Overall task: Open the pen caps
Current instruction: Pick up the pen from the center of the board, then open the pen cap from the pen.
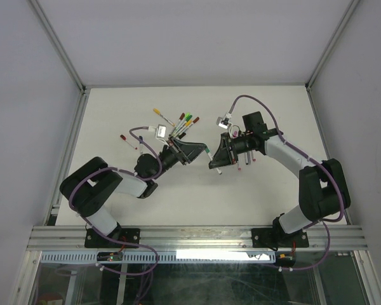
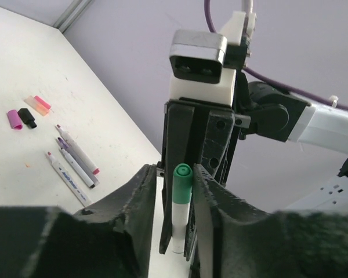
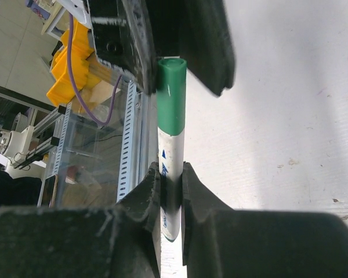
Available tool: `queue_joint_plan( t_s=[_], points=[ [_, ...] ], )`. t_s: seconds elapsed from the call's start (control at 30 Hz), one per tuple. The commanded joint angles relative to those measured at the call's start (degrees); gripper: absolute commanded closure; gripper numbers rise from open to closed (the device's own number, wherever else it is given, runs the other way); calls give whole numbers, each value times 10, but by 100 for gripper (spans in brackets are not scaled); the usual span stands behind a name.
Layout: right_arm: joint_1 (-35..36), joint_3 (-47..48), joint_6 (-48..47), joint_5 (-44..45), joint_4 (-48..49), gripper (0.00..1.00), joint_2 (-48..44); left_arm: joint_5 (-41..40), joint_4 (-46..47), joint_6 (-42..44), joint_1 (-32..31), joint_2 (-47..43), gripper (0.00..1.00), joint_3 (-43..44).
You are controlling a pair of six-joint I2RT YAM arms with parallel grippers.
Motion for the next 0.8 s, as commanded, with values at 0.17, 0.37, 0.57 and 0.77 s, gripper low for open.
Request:
queue_joint_plan(
  t_s=[0.17, 0.37, 0.57, 0.77],
  points=[
    [3, 7, -1, -19, 2, 100, -26, 64, 93, -59, 22, 28, 58, 28],
    [4, 8, 1, -17, 2, 100, -19, 84, 93, -66, 22, 43, 56, 40],
    [7, 10, 2, -14, 1, 100, -14, 88, 74, -57, 22, 42, 71, 51],
    [9, 11, 6, -18, -2, 100, -5, 86, 56, -22, 27, 31, 100, 57]
  ],
)
